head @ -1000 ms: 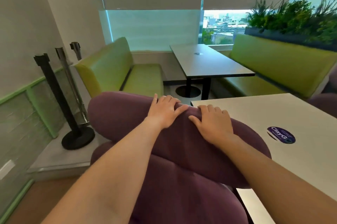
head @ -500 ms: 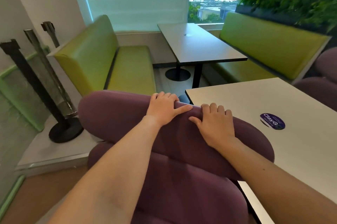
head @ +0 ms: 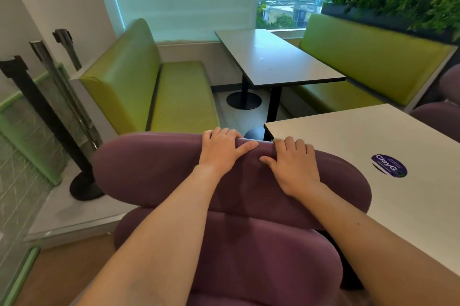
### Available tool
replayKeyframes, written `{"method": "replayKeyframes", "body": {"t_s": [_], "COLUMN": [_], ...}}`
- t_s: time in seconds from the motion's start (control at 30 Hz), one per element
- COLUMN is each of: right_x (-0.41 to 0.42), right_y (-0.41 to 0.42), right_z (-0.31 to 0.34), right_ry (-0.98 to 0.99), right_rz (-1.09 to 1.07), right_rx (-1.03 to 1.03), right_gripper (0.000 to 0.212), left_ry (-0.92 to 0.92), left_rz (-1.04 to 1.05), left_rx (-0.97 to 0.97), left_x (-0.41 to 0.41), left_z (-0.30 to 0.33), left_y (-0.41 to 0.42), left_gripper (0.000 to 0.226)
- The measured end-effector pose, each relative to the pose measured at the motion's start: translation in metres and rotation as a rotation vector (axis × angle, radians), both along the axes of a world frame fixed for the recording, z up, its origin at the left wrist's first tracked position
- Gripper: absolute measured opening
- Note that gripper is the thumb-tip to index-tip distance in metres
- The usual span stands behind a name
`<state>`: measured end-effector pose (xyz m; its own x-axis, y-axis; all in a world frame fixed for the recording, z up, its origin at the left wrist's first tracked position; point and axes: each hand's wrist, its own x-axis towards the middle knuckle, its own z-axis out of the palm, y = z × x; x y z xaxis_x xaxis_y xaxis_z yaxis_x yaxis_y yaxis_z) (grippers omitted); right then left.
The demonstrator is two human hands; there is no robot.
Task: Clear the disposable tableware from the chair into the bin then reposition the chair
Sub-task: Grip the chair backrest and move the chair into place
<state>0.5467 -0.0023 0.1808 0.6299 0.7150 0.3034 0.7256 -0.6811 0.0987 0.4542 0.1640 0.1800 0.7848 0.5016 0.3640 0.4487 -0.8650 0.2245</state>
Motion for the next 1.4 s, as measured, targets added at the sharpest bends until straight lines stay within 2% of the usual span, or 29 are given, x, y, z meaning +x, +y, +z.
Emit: {"method": "replayKeyframes", "body": {"t_s": [0.5, 0.77, 1.03, 1.27, 1.4], "right_x": [-0.098, -0.166, -0.176, -0.199, -0.236], "right_y": [0.148, 0.217, 0.227, 0.219, 0.226], "right_z": [0.008, 0.005, 0.005, 0.002, 0.001], "right_ry": [0.133, 0.161, 0.257, 0.273, 0.316], "right_rz": [0.229, 0.347, 0.341, 0.297, 0.384], "right_rx": [-0.120, -0.088, -0.078, -0.031, 0.032], "right_gripper": [0.063, 0.064, 0.063, 0.061, 0.063], "left_ry": [-0.041, -0.035, 0.100, 0.132, 0.170], "left_rz": [0.262, 0.396, 0.325, 0.491, 0.600], "left_rx": [-0.028, -0.026, -0.002, -0.047, -0.054], "left_x": [-0.140, -0.222, -0.260, -0.332, -0.377], "left_z": [-0.003, -0.003, 0.008, 0.009, 0.012], "left_y": [0.111, 0.158, 0.162, 0.169, 0.182], "left_gripper": [0.055, 0.053, 0.049, 0.047, 0.055]}}
